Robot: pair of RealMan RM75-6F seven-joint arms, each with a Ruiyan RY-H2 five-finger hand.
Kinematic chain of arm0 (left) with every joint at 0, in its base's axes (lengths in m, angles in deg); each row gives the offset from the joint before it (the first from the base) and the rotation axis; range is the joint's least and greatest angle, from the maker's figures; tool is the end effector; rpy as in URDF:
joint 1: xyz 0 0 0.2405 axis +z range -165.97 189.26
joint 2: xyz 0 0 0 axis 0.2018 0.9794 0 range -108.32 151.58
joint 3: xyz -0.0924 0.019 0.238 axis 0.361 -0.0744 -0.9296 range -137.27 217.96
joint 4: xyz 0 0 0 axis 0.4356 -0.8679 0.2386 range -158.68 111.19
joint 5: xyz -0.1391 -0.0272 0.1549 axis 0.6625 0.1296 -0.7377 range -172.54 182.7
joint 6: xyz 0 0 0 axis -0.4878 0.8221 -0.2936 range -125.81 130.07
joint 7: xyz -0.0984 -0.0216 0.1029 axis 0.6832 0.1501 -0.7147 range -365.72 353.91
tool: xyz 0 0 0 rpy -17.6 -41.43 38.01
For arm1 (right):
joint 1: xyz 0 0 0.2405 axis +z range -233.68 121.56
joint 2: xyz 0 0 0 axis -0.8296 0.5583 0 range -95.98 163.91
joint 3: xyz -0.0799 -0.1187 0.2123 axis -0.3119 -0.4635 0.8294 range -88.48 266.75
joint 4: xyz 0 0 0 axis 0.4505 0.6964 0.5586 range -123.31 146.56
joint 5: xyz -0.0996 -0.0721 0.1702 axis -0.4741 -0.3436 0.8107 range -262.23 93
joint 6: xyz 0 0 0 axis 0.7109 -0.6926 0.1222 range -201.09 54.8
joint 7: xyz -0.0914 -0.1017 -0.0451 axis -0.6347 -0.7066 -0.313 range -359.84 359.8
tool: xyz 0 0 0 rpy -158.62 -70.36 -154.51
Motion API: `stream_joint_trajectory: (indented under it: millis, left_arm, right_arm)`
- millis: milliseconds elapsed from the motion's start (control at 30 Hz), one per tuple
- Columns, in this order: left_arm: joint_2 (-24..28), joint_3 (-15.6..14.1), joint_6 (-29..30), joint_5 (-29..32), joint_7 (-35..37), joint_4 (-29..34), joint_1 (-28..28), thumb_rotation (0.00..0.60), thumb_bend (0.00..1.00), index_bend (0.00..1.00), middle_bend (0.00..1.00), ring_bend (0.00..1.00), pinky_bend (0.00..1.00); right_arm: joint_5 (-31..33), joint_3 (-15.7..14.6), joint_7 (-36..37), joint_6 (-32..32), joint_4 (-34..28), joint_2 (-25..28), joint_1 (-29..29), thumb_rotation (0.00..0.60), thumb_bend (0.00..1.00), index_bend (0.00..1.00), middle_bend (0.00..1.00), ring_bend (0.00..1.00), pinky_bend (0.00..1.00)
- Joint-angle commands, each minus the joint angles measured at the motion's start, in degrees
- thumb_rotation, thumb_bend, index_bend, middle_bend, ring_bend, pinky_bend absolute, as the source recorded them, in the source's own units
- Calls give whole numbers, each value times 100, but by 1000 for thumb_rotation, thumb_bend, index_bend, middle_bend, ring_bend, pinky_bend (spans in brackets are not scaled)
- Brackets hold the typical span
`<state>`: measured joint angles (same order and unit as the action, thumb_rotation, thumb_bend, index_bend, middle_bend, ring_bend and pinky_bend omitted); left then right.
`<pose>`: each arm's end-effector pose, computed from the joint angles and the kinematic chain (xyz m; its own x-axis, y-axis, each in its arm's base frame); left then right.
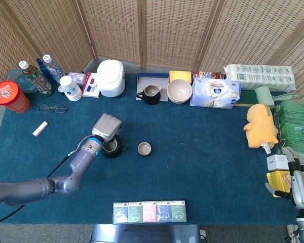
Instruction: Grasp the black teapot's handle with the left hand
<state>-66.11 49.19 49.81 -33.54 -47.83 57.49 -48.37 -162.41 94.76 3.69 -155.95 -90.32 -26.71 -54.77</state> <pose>-0.1021 0.3978 -0.0210 0.7100 0.2536 0.6570 0.6929 -0.4180 -0.5875 -0.3092 -0.1684 0.1701 0.2134 -0.0101 0.9769 -0.9623 0.1705 0.2119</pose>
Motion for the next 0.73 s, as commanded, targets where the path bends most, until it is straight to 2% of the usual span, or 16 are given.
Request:
stream_joint_trajectory:
  millis: [33, 400, 733]
  left_arm:
    - [181, 9, 18, -183, 199, 222, 64, 600, 442, 787, 910, 829, 870]
    - [911, 225, 128, -635, 804, 1211, 166, 600, 438, 787, 911, 830, 870]
    - [978, 248, 392, -513, 600, 1568, -36, 600, 438, 787, 911, 830, 870]
  right_arm:
    - [-13, -8, -7, 3, -4, -2, 1, 600, 0, 0, 0, 0, 0]
    - [-52, -25, 17, -12, -41, 19, -8, 600, 0, 0, 0, 0, 0]
    - [-81, -16, 134, -70, -74, 79, -39, 600, 0, 0, 0, 0, 0]
